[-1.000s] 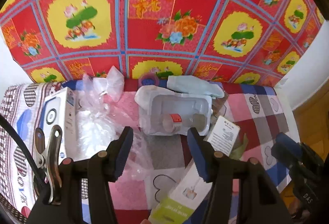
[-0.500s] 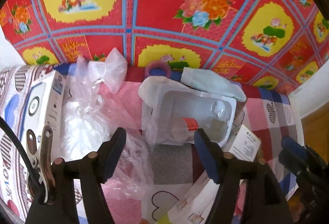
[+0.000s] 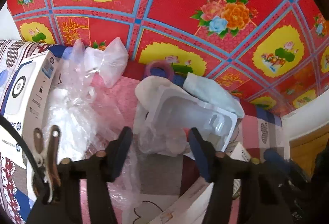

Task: Collect trash
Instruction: 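Close the left gripper on the clear plastic bottle with red label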

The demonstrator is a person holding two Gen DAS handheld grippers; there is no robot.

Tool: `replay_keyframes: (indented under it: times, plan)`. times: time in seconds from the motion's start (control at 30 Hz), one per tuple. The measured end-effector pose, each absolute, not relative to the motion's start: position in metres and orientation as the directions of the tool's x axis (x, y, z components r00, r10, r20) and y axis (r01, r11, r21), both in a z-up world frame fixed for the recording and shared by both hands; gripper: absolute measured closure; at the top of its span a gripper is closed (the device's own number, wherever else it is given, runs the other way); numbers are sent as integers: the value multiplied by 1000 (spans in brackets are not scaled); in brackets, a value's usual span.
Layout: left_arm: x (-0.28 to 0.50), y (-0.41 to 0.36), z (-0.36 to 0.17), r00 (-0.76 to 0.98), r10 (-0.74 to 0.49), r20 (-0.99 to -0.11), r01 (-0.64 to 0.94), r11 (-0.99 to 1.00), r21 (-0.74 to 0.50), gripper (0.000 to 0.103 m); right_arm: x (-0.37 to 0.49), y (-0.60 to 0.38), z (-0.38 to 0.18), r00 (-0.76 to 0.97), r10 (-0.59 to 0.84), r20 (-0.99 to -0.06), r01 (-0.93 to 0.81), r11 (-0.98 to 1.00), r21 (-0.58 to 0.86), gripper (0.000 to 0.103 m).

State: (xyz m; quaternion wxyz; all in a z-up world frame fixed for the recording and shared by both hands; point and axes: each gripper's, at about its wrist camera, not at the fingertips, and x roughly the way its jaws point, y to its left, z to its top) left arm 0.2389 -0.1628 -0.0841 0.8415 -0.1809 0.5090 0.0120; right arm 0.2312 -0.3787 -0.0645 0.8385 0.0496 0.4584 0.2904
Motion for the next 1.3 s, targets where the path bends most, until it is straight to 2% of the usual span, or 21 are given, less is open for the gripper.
replay_keyframes:
  times: [0.23, 0.3, 0.4, 0.63, 0.93, 1.3]
  plan:
    - [237, -163, -80, 495, -192, -847, -191, 927, -322, 56, 234, -370, -68, 395, 546, -739, -461, 813, 355, 67]
    - [234, -162, -74, 508, -206, -837, -184, 922, -339, 65, 235, -367, -68, 392, 548, -739, -470, 810, 351, 67]
    - [229, -162, -63, 527, -207, -824, -168, 925, -340, 69, 236, -362, -67, 388, 552, -738, -482, 804, 348, 67]
    - [221, -174, -64, 520, -236, -821, -127, 929, -348, 69, 235, -356, -67, 380, 558, -738, -505, 794, 340, 67]
    - [228, -197, -72, 505, -357, -786, -66, 892, -448, 69, 247, -356, -77, 368, 534, -761, -489, 808, 329, 67]
    - [236, -210, -87, 439, -325, -838, -72, 916, -394, 72, 256, -361, -83, 364, 525, -769, -492, 810, 320, 67]
